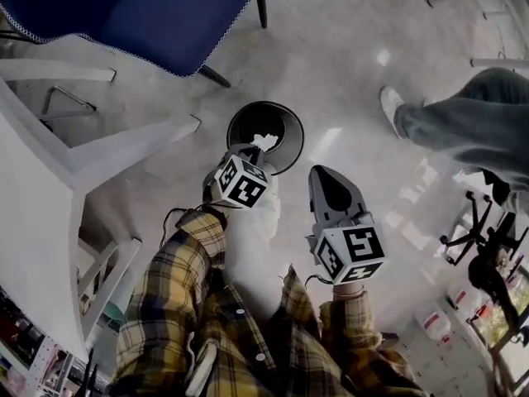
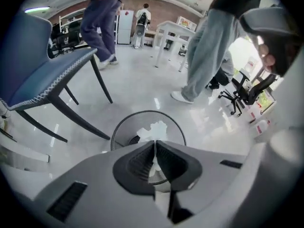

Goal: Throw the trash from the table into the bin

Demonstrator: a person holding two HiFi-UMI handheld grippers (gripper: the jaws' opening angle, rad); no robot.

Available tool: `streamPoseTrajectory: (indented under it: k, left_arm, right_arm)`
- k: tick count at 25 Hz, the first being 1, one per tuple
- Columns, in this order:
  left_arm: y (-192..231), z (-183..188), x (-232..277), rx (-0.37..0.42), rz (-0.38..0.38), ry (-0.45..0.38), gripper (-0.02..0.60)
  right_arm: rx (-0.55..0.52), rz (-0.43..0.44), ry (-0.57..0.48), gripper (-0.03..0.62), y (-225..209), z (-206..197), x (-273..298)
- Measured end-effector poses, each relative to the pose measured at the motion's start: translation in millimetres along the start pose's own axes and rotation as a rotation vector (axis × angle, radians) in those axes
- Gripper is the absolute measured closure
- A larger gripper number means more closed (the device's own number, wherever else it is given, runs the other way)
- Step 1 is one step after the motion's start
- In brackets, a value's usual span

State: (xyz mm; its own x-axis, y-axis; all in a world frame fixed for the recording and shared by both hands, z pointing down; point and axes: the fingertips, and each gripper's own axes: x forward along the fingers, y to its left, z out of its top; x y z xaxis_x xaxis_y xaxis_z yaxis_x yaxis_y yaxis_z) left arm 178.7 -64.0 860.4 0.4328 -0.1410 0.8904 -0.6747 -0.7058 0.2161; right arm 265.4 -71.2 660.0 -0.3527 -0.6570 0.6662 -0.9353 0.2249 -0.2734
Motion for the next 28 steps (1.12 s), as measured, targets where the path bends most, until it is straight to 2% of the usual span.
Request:
streamPoseTrajectory:
  k: [2, 6, 9, 12, 15, 18, 21, 28]
  left_arm:
    - [5, -8, 34, 0.021, -0.031, 0.047, 0.560]
    - [23, -2, 83, 0.060, -0.048, 0.048, 0.558]
    - [27, -10, 111, 0.078, -0.080, 0.080, 0.558]
    - [24, -22, 128, 0.058, -0.123, 0.111, 0.508]
    - [22, -25, 134, 0.046, -0.144, 0.109, 0.444]
    - [19, -21, 127, 0.047, -0.151, 0.091, 0.396]
    - [17, -10, 105, 0.041, -0.148, 0.060, 0.396]
    - [-10, 31, -1, -0.023, -0.124, -0.051, 0.397]
  right_arm:
    - [0.017, -0.001, 0.005, 0.595, -9, -18, 18]
    - [0.051, -0.007, 0.009, 0.595, -24, -47, 49]
    - [0.065, -0.009, 0.007, 0.595, -33, -58, 68]
    - [0.066, -0.005, 0.008, 0.595, -36, -63, 82]
    - [0.064, 0.004, 0.016, 0.595, -33, -65, 92]
    - [0.054, 0.014, 0.027, 0.595, -23, -61, 91]
    - [0.043, 0.024, 0.033, 0.595, -10, -48, 80]
    - [0.001, 0.040, 0.036, 0.595, 25, 13, 9]
